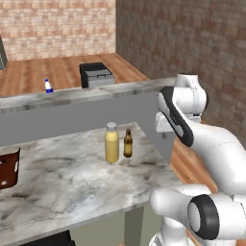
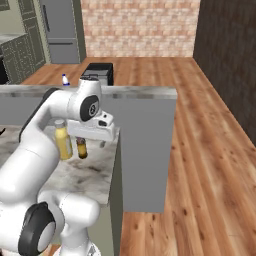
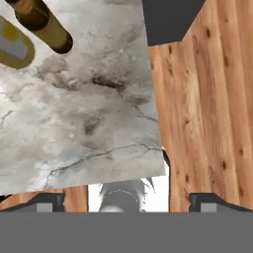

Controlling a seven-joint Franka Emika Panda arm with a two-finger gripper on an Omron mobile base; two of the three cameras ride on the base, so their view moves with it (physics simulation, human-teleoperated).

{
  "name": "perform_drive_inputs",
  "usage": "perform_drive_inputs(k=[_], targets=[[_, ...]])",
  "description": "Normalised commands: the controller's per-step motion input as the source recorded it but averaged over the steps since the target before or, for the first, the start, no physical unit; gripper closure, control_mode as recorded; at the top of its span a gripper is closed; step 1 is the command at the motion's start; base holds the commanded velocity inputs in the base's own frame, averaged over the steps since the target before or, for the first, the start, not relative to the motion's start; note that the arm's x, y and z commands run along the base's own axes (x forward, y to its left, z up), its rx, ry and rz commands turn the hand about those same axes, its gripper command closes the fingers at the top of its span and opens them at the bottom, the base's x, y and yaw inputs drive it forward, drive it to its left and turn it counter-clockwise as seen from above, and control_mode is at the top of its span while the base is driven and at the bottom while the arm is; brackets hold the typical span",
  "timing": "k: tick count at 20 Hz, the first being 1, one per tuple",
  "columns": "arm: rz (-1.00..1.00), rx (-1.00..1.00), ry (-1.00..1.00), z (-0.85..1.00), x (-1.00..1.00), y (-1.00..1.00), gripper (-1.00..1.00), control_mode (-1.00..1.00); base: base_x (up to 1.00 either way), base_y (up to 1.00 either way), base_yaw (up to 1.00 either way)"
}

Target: Place the drinks on the dining counter in a tight cluster.

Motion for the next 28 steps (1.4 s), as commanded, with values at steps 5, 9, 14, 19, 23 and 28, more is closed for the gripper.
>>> perform_drive_inputs(k=[5, 9, 14, 19, 23, 28], targets=[[-0.21, 0.03, -0.16, 0.01, -0.47, 0.01, -1.0, -1.0, 0.0, 0.0, 0.0], [-0.02, 0.12, -0.32, 0.28, -0.73, 0.0, -1.0, -1.0, 0.0, 0.0, 0.0], [0.0, 0.03, -0.25, 0.57, -0.73, 0.0, -1.0, -1.0, 0.0, 0.0, 0.0], [0.0, 0.0, -0.12, 0.84, -0.55, 0.0, -1.0, -1.0, 0.0, 0.0, 0.0], [0.0, 0.0, -0.07, 0.27, -0.3, 0.0, -1.0, -1.0, 0.0, 0.0, 0.0], [0.0, 0.0, 0.0, 0.0, 0.0, 0.0, -1.0, -1.0, 0.0, 0.0, 0.0]])
